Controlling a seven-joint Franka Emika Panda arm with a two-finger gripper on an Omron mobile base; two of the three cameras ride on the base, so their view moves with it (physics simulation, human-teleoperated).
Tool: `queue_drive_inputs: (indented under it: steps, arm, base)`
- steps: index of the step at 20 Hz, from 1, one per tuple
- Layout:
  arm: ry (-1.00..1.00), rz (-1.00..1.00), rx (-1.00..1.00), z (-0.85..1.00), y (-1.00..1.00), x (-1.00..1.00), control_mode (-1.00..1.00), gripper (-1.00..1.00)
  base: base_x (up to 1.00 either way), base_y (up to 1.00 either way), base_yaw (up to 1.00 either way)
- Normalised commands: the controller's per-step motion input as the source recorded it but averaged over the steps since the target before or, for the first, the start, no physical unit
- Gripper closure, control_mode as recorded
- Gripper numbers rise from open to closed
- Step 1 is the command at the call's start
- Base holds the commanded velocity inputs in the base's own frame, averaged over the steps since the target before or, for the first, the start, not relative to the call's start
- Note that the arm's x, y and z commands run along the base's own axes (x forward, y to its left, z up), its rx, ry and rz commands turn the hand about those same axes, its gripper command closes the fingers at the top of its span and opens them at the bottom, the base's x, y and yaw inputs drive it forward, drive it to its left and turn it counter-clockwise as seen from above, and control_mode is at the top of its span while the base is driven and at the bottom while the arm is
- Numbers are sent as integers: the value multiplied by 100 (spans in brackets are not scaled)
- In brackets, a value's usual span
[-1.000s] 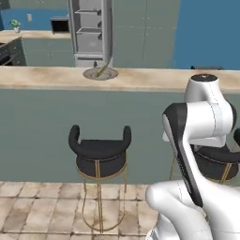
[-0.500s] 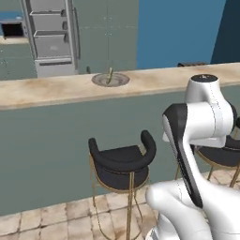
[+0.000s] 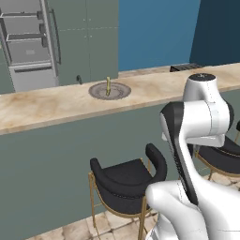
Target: Retrieve the butter from the fridge and place it on a plate on the dining table. Then retrieve the butter knife by the fridge and place it near the plate.
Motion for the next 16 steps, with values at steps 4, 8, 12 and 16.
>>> queue_drive_inputs:
  steps: [4,8,12,16]
  arm:
    - [0,0,0,0,0,0,100,100]
    - [0,0,0,0,0,0,100,100]
    - [0,0,0,0,0,0,100,100]
    - [0,0,0,0,0,0,100,100]
  base:
    - [0,-33,11]
    - [5,-29,11]
    - [16,-22,2]
    - [16,-63,0]
